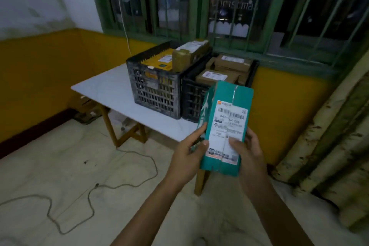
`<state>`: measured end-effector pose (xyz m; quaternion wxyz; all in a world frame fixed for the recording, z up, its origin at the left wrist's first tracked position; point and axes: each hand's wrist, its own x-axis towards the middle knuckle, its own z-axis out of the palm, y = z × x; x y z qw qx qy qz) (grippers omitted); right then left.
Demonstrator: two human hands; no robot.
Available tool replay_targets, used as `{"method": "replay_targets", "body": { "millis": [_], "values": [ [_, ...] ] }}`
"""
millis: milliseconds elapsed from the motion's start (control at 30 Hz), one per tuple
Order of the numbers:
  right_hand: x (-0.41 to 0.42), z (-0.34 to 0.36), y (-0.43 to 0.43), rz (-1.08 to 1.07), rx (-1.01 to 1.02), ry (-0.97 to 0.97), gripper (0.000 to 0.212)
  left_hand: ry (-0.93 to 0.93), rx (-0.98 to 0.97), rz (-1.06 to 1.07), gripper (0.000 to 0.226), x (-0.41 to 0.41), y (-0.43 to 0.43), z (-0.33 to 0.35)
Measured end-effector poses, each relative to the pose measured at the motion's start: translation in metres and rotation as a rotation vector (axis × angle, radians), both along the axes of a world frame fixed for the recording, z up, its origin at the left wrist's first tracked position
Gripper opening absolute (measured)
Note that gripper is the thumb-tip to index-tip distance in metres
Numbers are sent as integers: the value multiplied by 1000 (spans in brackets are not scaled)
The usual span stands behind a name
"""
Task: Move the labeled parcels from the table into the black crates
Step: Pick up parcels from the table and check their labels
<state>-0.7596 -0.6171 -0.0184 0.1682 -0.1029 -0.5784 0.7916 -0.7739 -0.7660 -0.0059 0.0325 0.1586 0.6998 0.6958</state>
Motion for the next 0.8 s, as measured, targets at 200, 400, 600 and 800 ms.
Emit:
{"method": "replay_targets", "body": {
  "millis": [200,400,600,800],
  "values": [
    [-128,55,40,-49,298,119,65,72,17,-78,44,-136,38,35],
    [-231,100,82,-70,573,212,91,186,-7,-139,55,-237,76,70],
    [-305,124,111,-38,886,49,104,229,-39,-197,53,-320,91,65],
    [-379,143,115,-40,1029,-139,100,177,-48,-282,55,-401,93,56]
  ]
}}
